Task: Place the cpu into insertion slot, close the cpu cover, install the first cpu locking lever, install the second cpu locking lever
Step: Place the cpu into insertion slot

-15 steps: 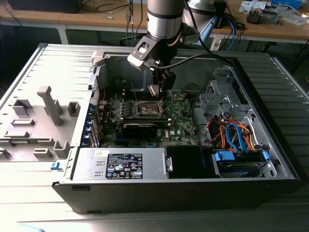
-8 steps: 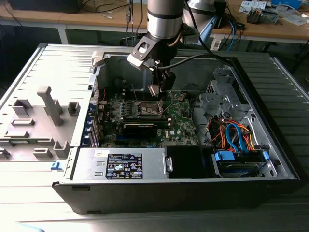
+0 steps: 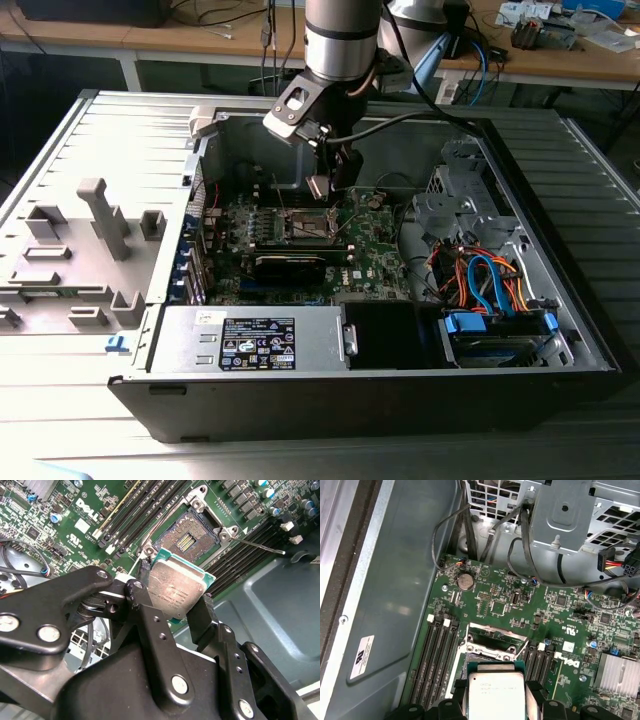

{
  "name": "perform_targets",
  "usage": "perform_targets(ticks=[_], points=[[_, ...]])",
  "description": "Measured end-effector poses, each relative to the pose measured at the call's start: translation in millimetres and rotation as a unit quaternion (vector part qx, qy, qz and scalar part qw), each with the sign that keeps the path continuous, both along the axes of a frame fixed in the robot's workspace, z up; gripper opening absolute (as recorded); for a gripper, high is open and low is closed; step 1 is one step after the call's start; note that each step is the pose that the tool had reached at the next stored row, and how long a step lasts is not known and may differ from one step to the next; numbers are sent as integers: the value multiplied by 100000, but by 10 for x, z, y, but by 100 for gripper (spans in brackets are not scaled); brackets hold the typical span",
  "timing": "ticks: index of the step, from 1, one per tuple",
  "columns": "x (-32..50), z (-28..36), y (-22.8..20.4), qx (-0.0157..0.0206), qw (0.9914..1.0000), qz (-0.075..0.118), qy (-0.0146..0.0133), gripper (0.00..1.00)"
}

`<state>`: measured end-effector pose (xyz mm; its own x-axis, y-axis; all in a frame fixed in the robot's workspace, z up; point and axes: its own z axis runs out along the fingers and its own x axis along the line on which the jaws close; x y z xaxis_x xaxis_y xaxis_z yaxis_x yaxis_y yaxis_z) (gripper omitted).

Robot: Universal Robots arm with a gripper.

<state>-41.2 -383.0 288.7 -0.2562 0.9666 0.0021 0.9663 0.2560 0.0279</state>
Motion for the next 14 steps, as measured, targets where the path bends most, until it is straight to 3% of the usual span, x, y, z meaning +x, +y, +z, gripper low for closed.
perform_targets(ticks=[14], points=[[0,-11,0,0,99997,-802,2,55]])
